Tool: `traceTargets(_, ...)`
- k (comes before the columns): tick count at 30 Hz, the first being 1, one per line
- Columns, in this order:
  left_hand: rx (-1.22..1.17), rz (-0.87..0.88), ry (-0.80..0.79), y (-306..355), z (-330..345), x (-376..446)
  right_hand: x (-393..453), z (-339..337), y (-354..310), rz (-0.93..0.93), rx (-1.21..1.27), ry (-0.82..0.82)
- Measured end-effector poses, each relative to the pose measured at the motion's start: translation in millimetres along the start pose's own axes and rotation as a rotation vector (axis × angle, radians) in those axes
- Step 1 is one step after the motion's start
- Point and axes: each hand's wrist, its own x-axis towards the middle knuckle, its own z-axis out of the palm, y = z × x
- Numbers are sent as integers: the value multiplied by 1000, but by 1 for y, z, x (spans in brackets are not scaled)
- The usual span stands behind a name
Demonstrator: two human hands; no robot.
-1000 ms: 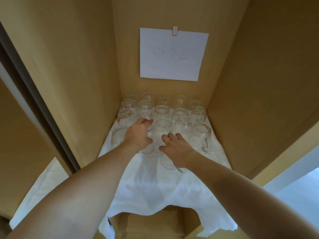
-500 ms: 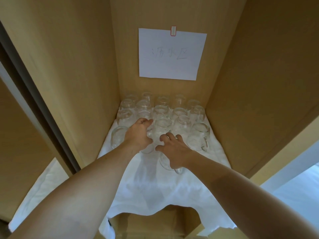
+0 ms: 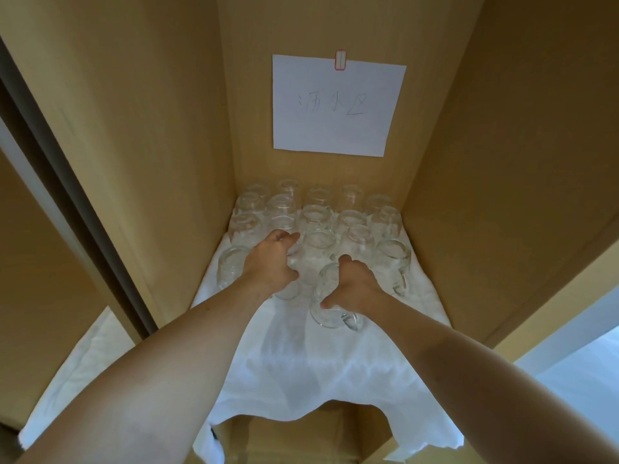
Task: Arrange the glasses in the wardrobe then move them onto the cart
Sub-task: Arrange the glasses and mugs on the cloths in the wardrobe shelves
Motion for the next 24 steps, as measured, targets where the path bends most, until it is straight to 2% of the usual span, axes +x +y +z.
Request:
traceTargets(13,-11,0,-7,5,-3,1,13,7,5,-114,179,25)
traceTargets(24,63,5,-82,15,-7,-1,12,11,16,-175,181,27)
